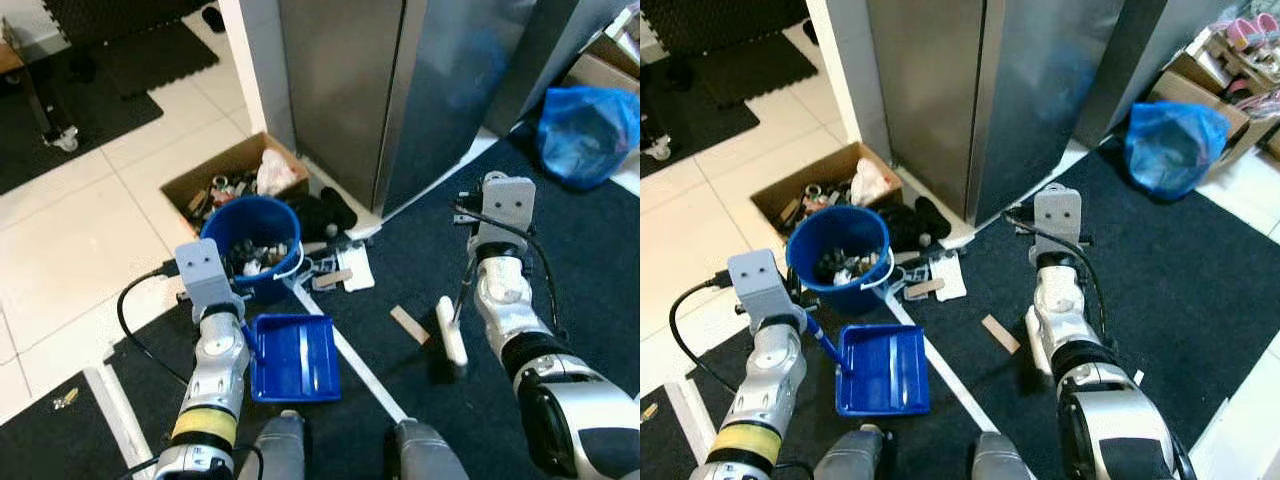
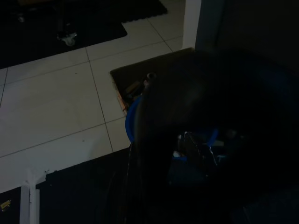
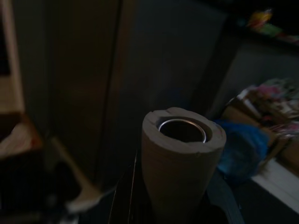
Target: Sweep floor
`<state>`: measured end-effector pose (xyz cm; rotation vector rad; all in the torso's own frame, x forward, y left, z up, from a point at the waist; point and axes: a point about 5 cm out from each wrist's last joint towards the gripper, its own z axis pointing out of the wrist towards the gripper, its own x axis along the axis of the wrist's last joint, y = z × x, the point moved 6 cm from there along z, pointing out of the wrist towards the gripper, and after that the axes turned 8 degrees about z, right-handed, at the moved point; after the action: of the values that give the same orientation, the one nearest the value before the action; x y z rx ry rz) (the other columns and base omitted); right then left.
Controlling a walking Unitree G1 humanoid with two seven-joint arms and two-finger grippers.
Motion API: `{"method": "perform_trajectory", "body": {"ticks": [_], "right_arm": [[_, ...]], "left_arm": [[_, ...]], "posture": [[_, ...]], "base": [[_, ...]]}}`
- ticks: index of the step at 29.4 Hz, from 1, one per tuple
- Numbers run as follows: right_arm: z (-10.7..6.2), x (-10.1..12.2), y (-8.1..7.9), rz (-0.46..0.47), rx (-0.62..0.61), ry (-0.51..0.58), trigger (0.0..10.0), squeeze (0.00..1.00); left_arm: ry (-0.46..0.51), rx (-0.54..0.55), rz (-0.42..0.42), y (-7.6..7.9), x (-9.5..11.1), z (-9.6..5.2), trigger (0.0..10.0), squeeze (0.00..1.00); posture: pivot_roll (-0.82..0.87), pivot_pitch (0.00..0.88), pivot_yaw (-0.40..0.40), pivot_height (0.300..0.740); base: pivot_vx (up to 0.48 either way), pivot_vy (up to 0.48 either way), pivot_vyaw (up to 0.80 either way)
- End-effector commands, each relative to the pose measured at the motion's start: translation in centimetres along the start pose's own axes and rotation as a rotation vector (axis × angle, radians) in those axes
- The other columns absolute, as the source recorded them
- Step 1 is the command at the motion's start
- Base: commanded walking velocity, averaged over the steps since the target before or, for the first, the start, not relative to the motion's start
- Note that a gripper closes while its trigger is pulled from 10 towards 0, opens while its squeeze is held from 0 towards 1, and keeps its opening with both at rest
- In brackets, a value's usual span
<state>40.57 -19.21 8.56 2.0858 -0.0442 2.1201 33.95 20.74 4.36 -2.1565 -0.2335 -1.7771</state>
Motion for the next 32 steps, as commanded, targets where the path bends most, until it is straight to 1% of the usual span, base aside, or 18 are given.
{"method": "perform_trajectory", "body": {"ticks": [1,2,3,4,5,6,7,8,10,14,17,20,22,24,27,28,31,32], "right_arm": [[-0.5,-2.0,-0.4,0.086,0.028,-0.103,10.0,0.0],[-0.5,-2.0,-0.4,0.086,0.028,-0.103,10.0,0.0],[-0.8,-3.1,-0.9,0.18,0.051,-0.166,10.0,0.0],[-1.2,-4.1,-1.9,0.261,0.097,-0.226,10.0,0.0],[-1.2,-4.1,-1.9,0.261,0.097,-0.226,10.0,0.0],[-1.5,-4.7,-2.5,0.293,0.123,-0.265,10.0,0.0],[-1.6,-4.8,-2.8,0.328,0.138,-0.277,10.0,0.0],[-1.6,-4.8,-2.8,0.328,0.138,-0.277,10.0,0.0],[-1.5,-4.5,-3.0,0.387,0.152,-0.275,10.0,0.0],[-1.3,-4.1,-3.2,0.424,0.171,-0.258,10.0,0.0],[-0.9,-2.7,-3.8,0.493,0.247,-0.205,10.0,0.0],[-0.9,-1.9,-4.3,0.506,0.309,-0.176,10.0,0.0],[-0.9,-1.9,-4.3,0.506,0.309,-0.176,10.0,0.0],[-1.2,-1.2,-5.0,0.533,0.401,-0.154,10.0,0.0],[-1.3,-1.0,-5.2,0.543,0.432,-0.147,10.0,0.0],[-1.7,-0.3,-5.8,0.557,0.518,-0.13,10.0,0.0],[-1.8,-0.1,-5.9,0.556,0.546,-0.123,10.0,0.0],[-2.0,0.7,-6.0,0.54,0.622,-0.1,10.0,0.0]], "left_arm": [[-0.001,-0.002,0.022,-0.3,0.0,-0.3,10.0,0.0],[-0.001,-0.002,0.022,-0.3,0.0,-0.3,10.0,0.0],[0.004,-0.002,0.023,-0.4,0.2,-0.4,10.0,0.0],[0.009,-0.001,0.023,-0.5,0.4,-0.5,10.0,0.0],[0.009,-0.001,0.023,-0.5,0.4,-0.5,10.0,0.0],[0.012,0.001,0.022,-0.7,0.6,-0.7,10.0,0.0],[0.013,0.003,0.019,-0.8,0.8,-0.8,10.0,0.0],[0.013,0.003,0.019,-0.8,0.8,-0.8,10.0,0.0],[0.007,0.006,0.014,-0.8,0.8,-1.1,10.0,0.0],[-0.002,0.003,0.012,-0.6,0.5,-1.3,10.0,0.0],[-0.009,-0.007,0.008,-0.2,0.6,-1.3,10.0,0.0],[-0.009,-0.013,0.007,0.0,0.7,-1.2,10.0,0.0],[-0.009,-0.013,0.007,0.0,0.7,-1.2,10.0,0.0],[-0.012,-0.015,0.008,0.0,0.7,-1.2,10.0,0.0],[-0.014,-0.015,0.007,-0.1,0.7,-1.2,10.0,0.0],[-0.019,-0.017,0.007,0.0,0.7,-1.3,10.0,0.0],[-0.021,-0.017,0.006,0.1,0.7,-1.3,10.0,0.0],[-0.026,-0.016,0.004,0.1,0.6,-1.4,10.0,0.0]], "posture": [[0.18,0.18,0.03,0.74],[0.18,0.18,0.03,0.74],[0.19,0.19,0.03,0.74],[0.2,0.198,0.026,0.74],[0.2,0.198,0.026,0.74],[0.2,0.201,0.021,0.74],[0.2,0.203,0.015,0.74],[0.2,0.203,0.015,0.74],[0.19,0.202,0.012,0.74],[0.19,0.201,0.01,0.74],[0.18,0.198,0.011,0.74],[0.18,0.196,0.013,0.74],[0.18,0.196,0.013,0.74],[0.17,0.196,0.014,0.74],[0.17,0.196,0.014,0.74],[0.17,0.196,0.01,0.74],[0.17,0.196,0.008,0.74],[0.16,0.196,0.004,0.74]], "base": [[0.0,0.0,0.0],[0.0,0.0,0.0],[0.0,0.0,0.0],[0.0,0.0,0.0],[0.0,0.0,0.0],[0.0,0.0,0.0],[0.0,0.0,0.0],[0.0,0.0,0.0],[0.0,0.0,0.0],[0.0,0.0,0.0],[0.0,0.0,0.0],[0.0,0.0,0.0],[0.0,0.0,0.0],[0.0,0.0,0.0],[0.0,0.0,0.0],[0.0,0.0,0.0],[0.0,0.0,0.0],[0.0,0.0,0.0]]}}
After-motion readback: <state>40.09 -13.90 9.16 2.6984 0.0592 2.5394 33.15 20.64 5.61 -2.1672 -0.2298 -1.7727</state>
